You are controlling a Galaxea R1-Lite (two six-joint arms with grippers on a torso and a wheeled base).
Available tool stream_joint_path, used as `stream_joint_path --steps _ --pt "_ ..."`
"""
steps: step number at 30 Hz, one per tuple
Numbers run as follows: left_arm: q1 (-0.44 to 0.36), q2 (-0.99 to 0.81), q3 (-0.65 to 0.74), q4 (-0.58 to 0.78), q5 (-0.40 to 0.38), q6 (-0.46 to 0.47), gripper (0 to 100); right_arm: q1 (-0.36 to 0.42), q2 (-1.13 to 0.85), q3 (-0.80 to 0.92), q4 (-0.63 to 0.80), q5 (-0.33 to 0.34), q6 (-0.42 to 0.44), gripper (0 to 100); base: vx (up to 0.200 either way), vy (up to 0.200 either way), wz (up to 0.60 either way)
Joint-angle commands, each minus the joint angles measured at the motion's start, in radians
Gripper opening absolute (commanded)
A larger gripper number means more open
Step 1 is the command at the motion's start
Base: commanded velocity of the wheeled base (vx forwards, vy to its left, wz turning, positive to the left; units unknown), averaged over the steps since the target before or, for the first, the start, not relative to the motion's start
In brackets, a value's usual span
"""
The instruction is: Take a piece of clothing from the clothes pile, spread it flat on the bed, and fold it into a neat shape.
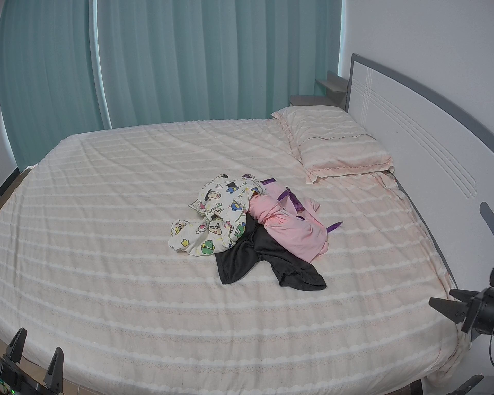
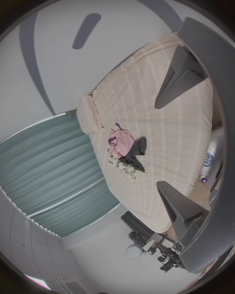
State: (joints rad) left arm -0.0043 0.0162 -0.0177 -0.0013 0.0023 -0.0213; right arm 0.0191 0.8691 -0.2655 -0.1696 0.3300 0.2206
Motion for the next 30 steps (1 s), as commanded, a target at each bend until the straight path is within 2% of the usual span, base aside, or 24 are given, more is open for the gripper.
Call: stream_joint_path --steps 1,4,7,11,22,25,30 --pt "0.0 -0.012 0.016 0.0 0.001 0.0 100 0.007 0.588 -0.063 -0.265 0.066 0.057 100 0.0 0.0 0.0" --pt "0.0 -0.012 0.015 0.0 0.001 0.0 100 0.031 0.688 -0.101 -0.327 0.063 0.094 100 0.0 0.0 0.0" --pt "0.0 -0.012 0.015 0.0 0.001 0.0 100 0.079 0.818 -0.173 -0.406 0.047 0.203 100 0.0 0.0 0.0" --pt "0.0 -0.012 0.016 0.0 0.001 0.0 100 0.114 0.952 -0.254 -0.473 0.001 0.283 100 0.0 0.0 0.0" --pt "0.0 -0.012 0.016 0.0 0.001 0.0 100 0.189 1.217 -0.46 -0.51 -0.081 0.358 100 0.0 0.0 0.0" --pt "0.0 -0.012 0.015 0.0 0.001 0.0 100 0.208 1.274 -0.509 -0.512 -0.101 0.361 100 0.0 0.0 0.0" --pt "0.0 -0.012 0.016 0.0 0.001 0.0 100 0.255 1.409 -0.632 -0.519 -0.17 0.352 100 0.0 0.0 0.0"
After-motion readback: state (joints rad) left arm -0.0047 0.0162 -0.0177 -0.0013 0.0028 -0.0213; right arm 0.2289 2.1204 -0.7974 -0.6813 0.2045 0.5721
